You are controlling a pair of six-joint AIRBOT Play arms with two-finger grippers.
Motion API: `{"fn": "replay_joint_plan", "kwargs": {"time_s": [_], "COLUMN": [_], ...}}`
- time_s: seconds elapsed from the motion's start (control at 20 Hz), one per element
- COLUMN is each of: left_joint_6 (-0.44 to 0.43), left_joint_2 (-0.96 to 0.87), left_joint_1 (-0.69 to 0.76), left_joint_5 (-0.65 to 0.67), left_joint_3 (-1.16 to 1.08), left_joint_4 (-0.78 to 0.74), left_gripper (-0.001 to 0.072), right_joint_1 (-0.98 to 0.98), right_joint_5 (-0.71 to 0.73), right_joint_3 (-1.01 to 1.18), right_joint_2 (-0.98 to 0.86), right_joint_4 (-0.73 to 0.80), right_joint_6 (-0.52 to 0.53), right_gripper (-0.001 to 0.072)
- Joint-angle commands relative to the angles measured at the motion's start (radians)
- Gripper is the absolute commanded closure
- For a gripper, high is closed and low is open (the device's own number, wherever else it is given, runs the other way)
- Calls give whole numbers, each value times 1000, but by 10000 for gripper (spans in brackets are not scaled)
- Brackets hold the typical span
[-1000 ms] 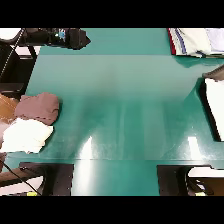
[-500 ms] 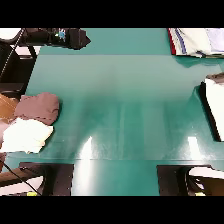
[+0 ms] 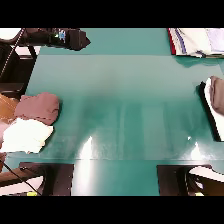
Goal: Fold the shirts.
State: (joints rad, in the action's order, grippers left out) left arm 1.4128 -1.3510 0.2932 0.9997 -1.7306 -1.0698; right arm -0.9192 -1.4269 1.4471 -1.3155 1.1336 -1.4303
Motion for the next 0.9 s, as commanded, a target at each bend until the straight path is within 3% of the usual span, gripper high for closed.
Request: {"fn": "replay_joint_plan", "kwargs": {"time_s": [0.0,0.3,0.45,0.75,0.8,0.85], "left_joint_6": [0,1,0,0,0,0], "left_joint_2": [0,0,1,1,1,1], "left_joint_1": [0,0,0,0,0,0], "left_joint_5": [14,10,5,3,3,3], "left_joint_3": [0,0,0,0,0,0], "left_joint_4": [0,1,1,1,1,1], "left_gripper": [682,682,682,681,682,682], "right_joint_1": [-47,39,211,636,695,752], "right_joint_5": [-35,-35,-52,-28,-27,-28], "right_joint_3": [-78,35,136,279,291,300], "right_joint_2": [10,11,11,10,10,10], "right_joint_4": [56,-96,-214,-221,-221,-220], "right_joint_6": [0,0,0,0,0,0], "right_gripper": [151,147,160,163,236,422]}}
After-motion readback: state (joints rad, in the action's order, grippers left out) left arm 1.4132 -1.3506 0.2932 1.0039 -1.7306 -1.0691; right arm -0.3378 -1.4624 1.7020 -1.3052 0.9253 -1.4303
